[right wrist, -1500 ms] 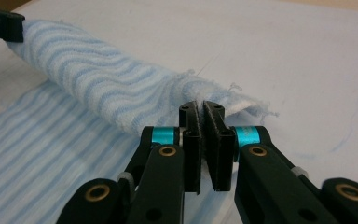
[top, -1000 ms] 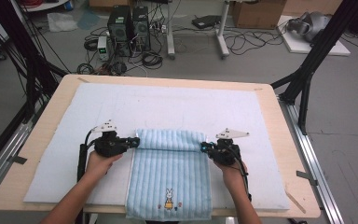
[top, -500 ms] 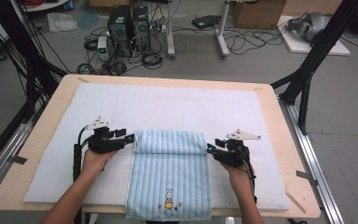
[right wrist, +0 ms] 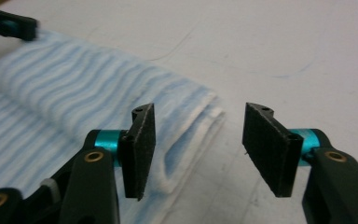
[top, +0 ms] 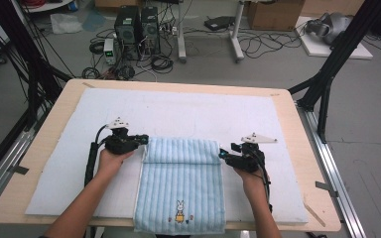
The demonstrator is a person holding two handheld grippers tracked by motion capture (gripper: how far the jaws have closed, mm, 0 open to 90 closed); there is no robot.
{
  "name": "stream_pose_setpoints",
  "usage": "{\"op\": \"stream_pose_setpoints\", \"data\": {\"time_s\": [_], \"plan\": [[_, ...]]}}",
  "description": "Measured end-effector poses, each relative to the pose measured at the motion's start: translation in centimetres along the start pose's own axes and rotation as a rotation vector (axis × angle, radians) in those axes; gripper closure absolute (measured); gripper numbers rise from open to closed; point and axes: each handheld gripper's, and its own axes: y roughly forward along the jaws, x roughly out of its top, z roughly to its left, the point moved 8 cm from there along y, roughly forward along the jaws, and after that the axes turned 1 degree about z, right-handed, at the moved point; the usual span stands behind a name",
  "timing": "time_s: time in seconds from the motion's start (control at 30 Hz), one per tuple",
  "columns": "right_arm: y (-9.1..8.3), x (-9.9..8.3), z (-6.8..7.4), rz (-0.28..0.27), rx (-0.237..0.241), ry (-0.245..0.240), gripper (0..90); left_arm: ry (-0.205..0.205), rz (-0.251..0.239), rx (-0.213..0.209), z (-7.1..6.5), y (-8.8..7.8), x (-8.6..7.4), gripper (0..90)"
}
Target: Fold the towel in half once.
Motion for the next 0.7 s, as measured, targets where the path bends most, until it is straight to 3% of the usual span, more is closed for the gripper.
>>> {"op": "stream_pose_setpoints", "data": {"time_s": [0.13, 0.2, 0.3, 0.4, 0.43, 0.47, 0.53, 0.7], "plan": [[1.6, 1.1, -0.2, 0.011, -0.007, 0.020, 40.8, -0.009, -0.027, -0.016, -0.2, -0.4, 0.4, 84.4], [2.9, 1.9, -0.3, 0.025, 0.007, 0.041, 45.3, -0.016, -0.033, -0.018, -0.3, -0.4, 0.5, 84.4], [5.3, 2.4, -0.3, 0.108, 0.002, 0.013, 49.9, -0.031, -0.040, -0.028, -0.3, -0.4, 0.6, 84.4], [6.9, 2.2, -0.3, 0.192, 0.013, 0.012, 62.9, -0.044, -0.044, -0.033, -0.2, -0.5, 0.6, 84.4], [7.2, 2.1, -0.2, 0.201, 0.037, 0.015, 74.7, -0.044, -0.046, -0.030, -0.2, -0.6, 0.7, 84.4], [7.3, 2.1, -0.1, 0.204, 0.051, 0.002, 83.7, -0.042, -0.046, -0.034, -0.1, -0.7, 0.7, 84.4], [7.1, 2.3, 0.3, 0.183, 0.081, -0.029, 84.6, -0.050, -0.060, -0.045, -0.2, -1.0, 0.9, 84.5], [5.0, 3.6, 0.7, 0.098, 0.082, -0.060, 84.7, -0.056, -0.096, -0.080, -0.9, -2.0, 1.6, 84.6]]}}
